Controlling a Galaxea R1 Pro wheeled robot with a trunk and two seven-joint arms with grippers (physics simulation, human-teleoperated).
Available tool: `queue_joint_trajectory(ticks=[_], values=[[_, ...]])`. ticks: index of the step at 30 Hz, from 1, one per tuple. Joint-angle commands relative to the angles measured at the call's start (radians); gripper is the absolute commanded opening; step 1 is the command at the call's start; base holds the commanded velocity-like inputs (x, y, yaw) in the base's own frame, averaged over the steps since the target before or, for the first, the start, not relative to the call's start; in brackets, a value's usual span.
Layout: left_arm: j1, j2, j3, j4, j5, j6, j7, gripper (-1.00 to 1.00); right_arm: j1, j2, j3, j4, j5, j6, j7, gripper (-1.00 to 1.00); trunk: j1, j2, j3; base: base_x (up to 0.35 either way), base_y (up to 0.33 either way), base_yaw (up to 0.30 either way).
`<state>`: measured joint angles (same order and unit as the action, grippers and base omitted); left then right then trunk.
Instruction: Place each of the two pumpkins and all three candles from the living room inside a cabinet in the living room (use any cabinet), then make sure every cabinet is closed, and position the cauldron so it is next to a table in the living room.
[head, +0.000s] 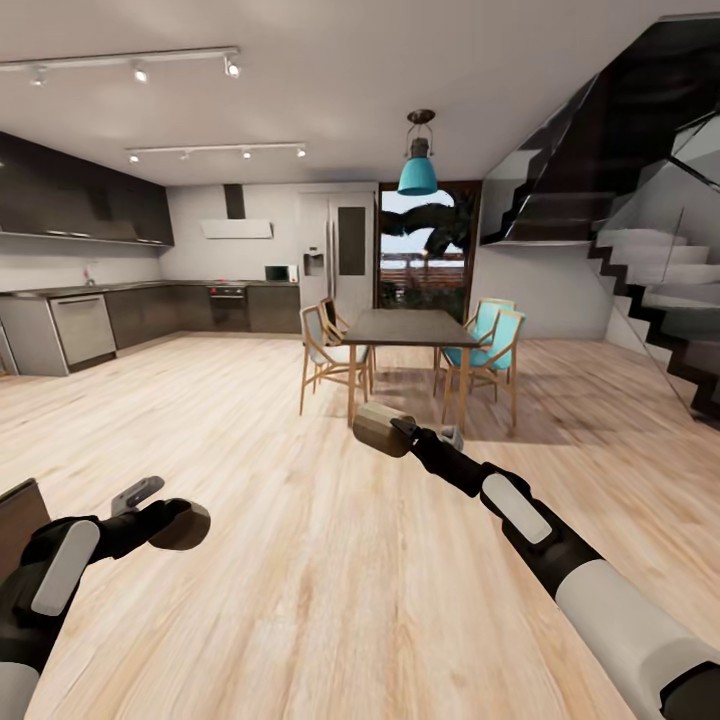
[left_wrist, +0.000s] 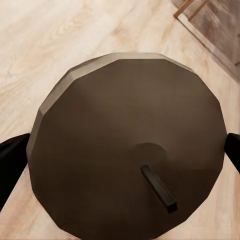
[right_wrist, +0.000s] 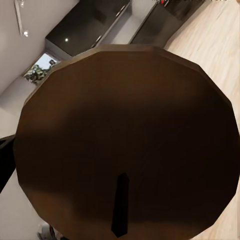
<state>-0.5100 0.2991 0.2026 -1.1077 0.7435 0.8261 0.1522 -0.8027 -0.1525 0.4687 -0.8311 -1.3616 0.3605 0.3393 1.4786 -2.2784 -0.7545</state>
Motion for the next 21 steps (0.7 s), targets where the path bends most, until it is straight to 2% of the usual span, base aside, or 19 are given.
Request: queue_joint_trajectory(ticks=[1, 12, 21], values=[[-0.001, -0.001, 0.001, -0.001, 0.013, 0.004, 0.010, -1.00, -0.001, -0.001, 0.002, 0.001, -0.011, 0.002, 0.001, -1.00, 0.000, -0.001, -0.001, 0.314, -0.081, 0.000], [-0.001, -0.003, 0.000, -0.001, 0.012, 0.004, 0.010, -1.00, -0.001, 0.001, 0.002, 0.004, -0.011, 0.000, 0.002, -1.00, 0.000, -0.001, -0.001, 0.306, -0.134, 0.012], [-0.001, -0.005, 0.000, -0.001, 0.011, 0.003, 0.012, -1.00, -0.001, 0.002, 0.002, 0.004, -0.011, -0.006, 0.002, -1.00, 0.000, -0.001, 0.004, 0.274, -0.196, 0.200]])
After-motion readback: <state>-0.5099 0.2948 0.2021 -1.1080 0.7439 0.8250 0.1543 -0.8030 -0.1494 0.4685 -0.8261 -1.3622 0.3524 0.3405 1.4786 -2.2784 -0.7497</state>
